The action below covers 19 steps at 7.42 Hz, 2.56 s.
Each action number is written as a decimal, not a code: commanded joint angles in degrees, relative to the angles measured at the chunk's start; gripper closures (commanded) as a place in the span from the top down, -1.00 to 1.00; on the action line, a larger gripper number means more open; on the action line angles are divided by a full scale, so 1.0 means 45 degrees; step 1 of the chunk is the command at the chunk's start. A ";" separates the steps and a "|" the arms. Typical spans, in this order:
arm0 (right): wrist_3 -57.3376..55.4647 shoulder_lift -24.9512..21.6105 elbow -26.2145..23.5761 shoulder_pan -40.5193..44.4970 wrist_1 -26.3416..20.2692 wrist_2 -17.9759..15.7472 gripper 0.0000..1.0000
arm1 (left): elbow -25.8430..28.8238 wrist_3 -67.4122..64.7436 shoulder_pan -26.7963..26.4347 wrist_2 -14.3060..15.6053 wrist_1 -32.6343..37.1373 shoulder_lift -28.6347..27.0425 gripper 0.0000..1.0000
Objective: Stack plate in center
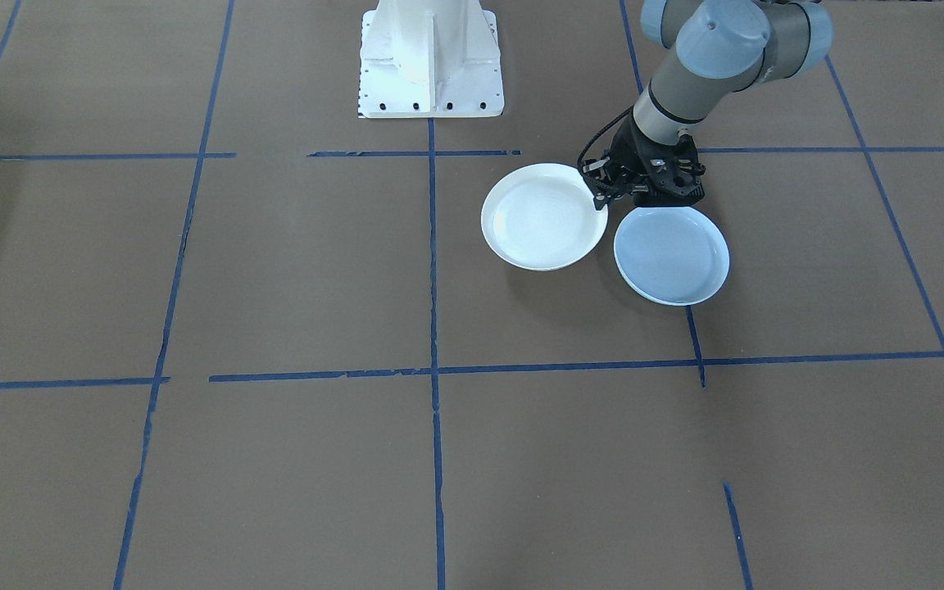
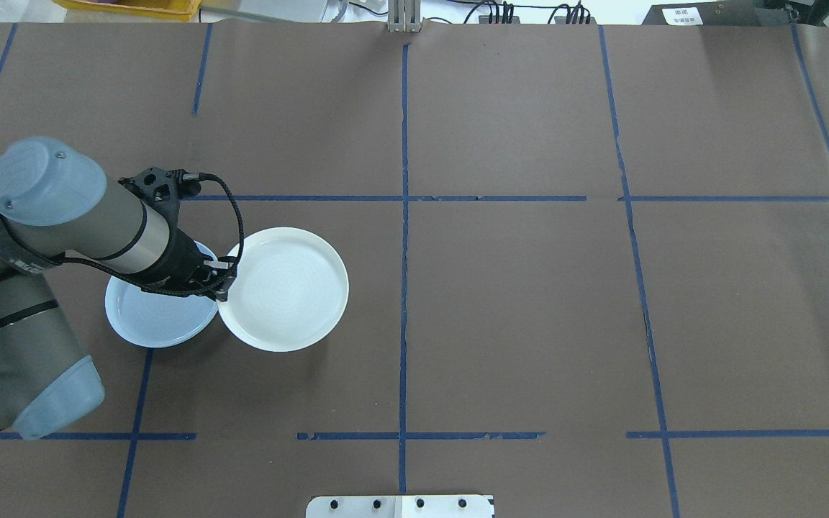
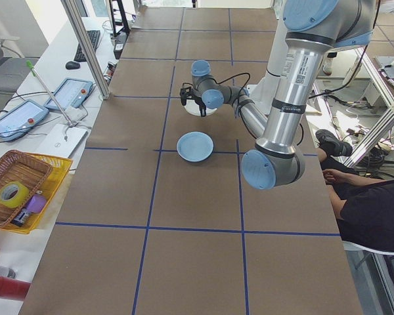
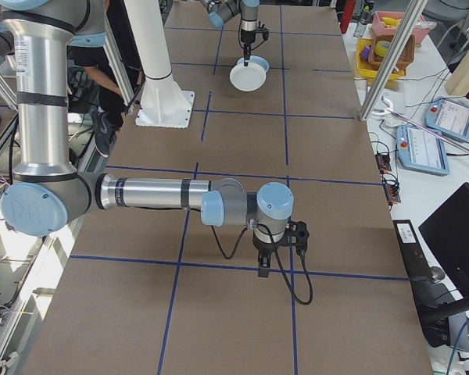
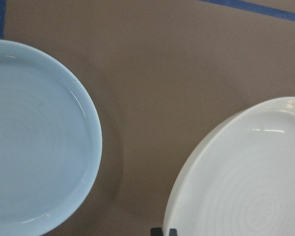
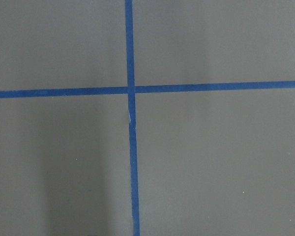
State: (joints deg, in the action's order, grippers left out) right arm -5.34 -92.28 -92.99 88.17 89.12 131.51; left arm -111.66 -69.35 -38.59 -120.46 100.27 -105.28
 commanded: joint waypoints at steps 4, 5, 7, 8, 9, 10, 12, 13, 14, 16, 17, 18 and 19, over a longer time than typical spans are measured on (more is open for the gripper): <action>0.0014 0.0000 0.0000 -0.0003 0.0000 -0.0005 1.00 | 0.0651 0.3765 -0.2260 -0.0629 0.1875 0.2726 -1.00; 0.0014 0.0000 0.0000 -0.0003 0.0000 -0.0005 1.00 | 0.0692 0.4448 -0.2689 -0.0963 0.1877 0.3021 -1.00; 0.0014 0.0000 0.0000 -0.0003 0.0000 0.0014 1.00 | 0.0731 0.4864 -0.2830 -0.0986 0.1877 0.3218 -1.00; -0.0005 0.0000 0.0000 -0.0003 0.0000 0.0014 1.00 | 0.0731 0.4865 -0.2830 -0.0986 0.1877 0.3219 -1.00; 0.0014 0.0000 0.0000 -0.0003 0.0000 0.0014 1.00 | 0.0731 0.4904 -0.2830 -0.0986 0.1877 0.3219 -0.01; -0.0005 0.0000 0.0000 -0.0003 -0.0019 0.0014 1.00 | 0.0750 0.4904 -0.2830 -0.0986 0.1877 0.3200 0.99; 0.0014 0.0000 0.0000 -0.0003 0.0000 0.0014 1.00 | 0.0673 0.4923 -0.3004 -0.0986 0.1955 0.3199 1.00; -0.0005 0.0000 0.0000 -0.0003 0.0000 0.0014 1.00 | 0.0595 0.5117 -0.3044 -0.0967 0.1955 0.3122 1.00; 0.0014 0.0000 0.0000 -0.0003 0.0000 0.0014 1.00 | 0.0594 0.5873 -0.3238 -0.0889 0.1955 0.3121 1.00; -0.0005 0.0000 0.0000 -0.0003 0.0000 0.0014 1.00 | 0.0789 0.9338 -0.4560 -0.0810 0.1897 0.3121 1.00; -0.0005 0.0000 0.0000 -0.0003 0.0000 0.0014 1.00 | 0.1176 1.0691 -0.5554 -0.0868 0.1877 0.3121 1.00; 0.0014 0.0000 0.0000 -0.0003 0.0000 0.0014 1.00 | 0.1683 1.2464 -0.6608 -0.0946 0.1780 0.3121 1.00; -0.0005 0.0000 0.0000 -0.0003 0.0000 -0.0005 1.00 | 0.1978 1.3449 -0.7624 -0.1024 0.0929 0.3063 1.00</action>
State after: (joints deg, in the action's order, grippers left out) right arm -5.32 -92.29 -92.99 88.15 89.12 131.56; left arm -104.78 -16.14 -67.08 -124.65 107.57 -91.31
